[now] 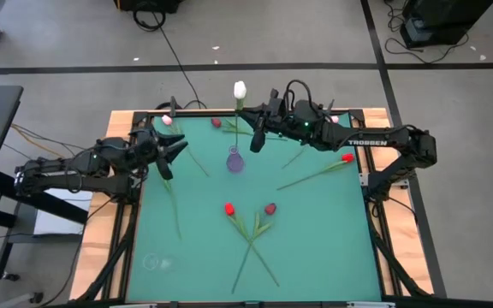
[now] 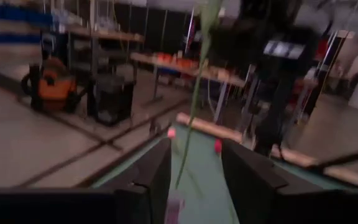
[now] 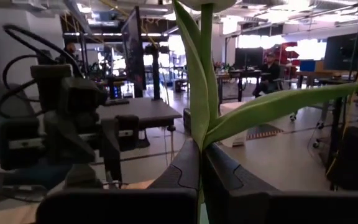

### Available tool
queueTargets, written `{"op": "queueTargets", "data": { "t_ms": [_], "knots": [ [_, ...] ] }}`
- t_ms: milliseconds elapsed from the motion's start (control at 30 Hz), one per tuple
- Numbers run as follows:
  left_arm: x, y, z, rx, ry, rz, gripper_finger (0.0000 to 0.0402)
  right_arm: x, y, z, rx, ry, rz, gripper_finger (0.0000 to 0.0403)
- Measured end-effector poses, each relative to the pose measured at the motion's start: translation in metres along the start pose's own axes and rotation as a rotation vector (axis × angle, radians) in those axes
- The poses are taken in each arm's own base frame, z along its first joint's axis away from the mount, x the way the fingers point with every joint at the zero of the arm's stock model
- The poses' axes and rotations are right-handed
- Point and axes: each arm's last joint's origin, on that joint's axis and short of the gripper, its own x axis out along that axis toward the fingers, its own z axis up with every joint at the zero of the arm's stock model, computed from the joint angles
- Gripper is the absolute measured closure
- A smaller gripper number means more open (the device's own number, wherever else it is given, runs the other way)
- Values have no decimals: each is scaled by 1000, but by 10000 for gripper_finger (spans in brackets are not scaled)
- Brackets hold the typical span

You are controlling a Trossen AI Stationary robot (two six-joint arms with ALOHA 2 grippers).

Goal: Sort flowers into vase by color
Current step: Put the right white tulip into the purple vase

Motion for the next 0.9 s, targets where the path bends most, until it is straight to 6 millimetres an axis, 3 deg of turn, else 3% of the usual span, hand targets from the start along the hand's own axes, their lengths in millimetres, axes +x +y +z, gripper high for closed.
{"op": "queueTargets", "data": {
  "t_ms": [233, 900],
  "knots": [
    [9, -3, -2, 61, 1, 2, 235, 12, -6, -21, 27, 54, 35, 391],
    [8, -3, -2, 45, 5, 2, 234, 26, -11, -66, 2, 218, 81, 391]
  ]
}}
